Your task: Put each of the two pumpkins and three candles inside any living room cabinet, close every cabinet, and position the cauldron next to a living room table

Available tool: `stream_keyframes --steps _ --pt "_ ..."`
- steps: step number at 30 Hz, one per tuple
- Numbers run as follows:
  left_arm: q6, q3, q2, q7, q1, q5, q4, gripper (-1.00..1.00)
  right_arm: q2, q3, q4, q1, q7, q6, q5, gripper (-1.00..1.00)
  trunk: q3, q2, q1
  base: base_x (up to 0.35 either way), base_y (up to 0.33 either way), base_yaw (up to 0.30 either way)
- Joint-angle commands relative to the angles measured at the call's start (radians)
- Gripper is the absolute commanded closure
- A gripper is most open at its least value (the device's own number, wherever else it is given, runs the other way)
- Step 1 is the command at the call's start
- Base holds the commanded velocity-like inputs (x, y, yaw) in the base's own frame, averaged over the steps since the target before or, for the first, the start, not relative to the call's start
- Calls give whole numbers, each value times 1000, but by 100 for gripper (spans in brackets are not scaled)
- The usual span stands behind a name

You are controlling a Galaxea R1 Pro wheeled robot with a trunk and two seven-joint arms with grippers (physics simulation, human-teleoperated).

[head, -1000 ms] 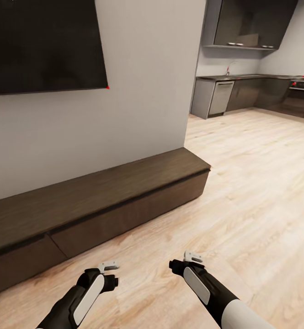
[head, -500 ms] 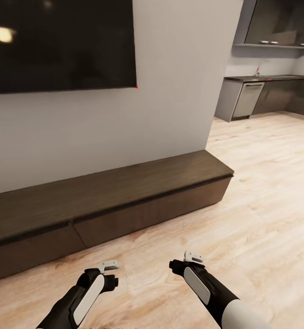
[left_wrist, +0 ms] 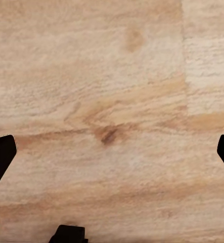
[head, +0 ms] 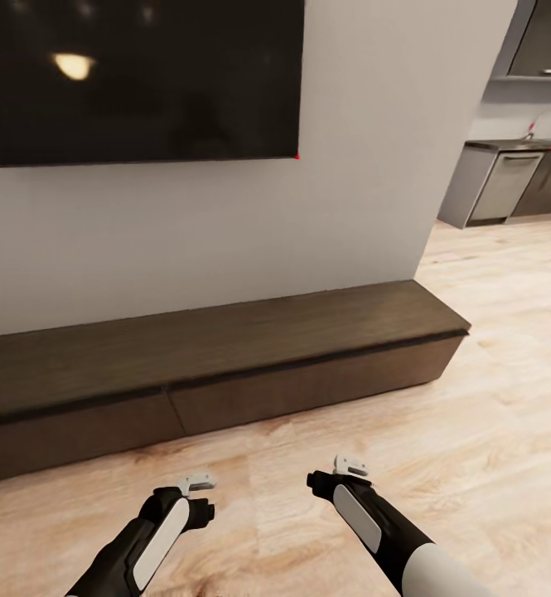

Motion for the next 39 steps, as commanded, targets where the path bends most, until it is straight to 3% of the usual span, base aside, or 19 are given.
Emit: stream_keyframes --steps 1,10,31,35,37,39 --pt "1 -4 1 10 -1 10 -1 -100 -1 4 -2 -1 -8 2 -7 -100 -1 0 0 0 -120 285" --pt "1 -3 1 7 -1 10 -1 -100 -5 3 -3 -1 -1 2 -8 -100 -2 0 0 0 -31 237" --pt "0 8 3 3 -1 13 -3 -100 -7 3 -4 -1 0 0 -8 -100 -2 0 0 -49 0 7" --pt "6 39 23 2 2 21 -65 -100 -6 3 -3 -1 0 -1 -8 -100 -2 0 0 -9 0 0" --pt "12 90 52 2 6 25 -129 -100 -6 4 -2 -1 1 -8 -8 -100 -2 0 0 -2 0 0" --pt "34 125 64 2 7 26 -156 -100 -7 4 -1 -1 2 -27 -9 -100 -2 0 0 -1 0 0"
